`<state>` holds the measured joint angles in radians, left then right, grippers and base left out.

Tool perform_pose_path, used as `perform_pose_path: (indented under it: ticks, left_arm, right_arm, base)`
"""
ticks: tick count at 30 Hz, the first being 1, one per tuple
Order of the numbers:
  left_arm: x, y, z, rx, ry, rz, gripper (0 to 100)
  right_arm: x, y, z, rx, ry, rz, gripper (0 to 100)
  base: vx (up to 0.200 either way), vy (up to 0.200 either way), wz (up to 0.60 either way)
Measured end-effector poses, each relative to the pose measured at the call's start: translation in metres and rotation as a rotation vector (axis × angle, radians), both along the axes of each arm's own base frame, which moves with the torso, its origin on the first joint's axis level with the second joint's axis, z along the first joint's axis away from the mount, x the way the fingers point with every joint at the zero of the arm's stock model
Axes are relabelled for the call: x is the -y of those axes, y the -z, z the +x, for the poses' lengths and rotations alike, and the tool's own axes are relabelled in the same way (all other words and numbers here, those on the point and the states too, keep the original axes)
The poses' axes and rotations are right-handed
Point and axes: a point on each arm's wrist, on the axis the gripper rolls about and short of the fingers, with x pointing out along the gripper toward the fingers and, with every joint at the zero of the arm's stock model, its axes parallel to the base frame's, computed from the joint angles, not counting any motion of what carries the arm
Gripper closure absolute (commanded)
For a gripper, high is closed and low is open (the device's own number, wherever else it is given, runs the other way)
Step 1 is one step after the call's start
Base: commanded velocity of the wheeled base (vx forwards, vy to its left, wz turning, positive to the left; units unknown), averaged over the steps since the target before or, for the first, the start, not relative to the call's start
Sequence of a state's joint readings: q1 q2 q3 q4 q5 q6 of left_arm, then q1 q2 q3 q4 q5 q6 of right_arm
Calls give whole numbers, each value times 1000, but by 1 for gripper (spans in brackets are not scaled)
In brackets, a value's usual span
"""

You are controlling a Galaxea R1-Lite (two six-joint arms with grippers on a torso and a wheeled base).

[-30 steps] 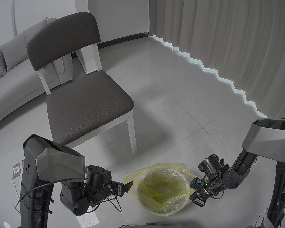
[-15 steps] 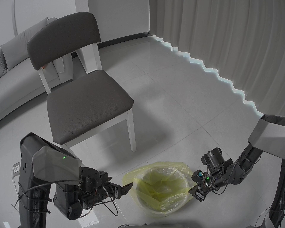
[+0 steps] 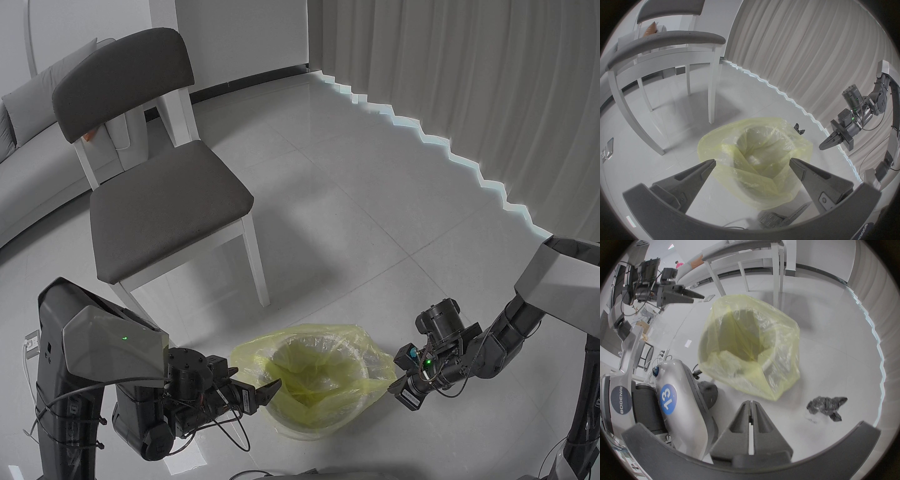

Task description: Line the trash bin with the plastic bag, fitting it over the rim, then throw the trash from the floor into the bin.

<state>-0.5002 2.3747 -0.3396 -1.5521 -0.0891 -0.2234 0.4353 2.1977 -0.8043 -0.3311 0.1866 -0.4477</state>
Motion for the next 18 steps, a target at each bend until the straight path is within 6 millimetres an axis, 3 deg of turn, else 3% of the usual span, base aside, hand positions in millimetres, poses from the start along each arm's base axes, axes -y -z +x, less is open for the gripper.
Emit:
perform_pose_path:
  ticks: [18]
  left_arm:
    - [5, -4, 0, 7, 55, -28, 0]
  right_arm:
    - [-1, 6, 2, -32, 16, 10, 100]
  base:
    - [0, 0, 0]
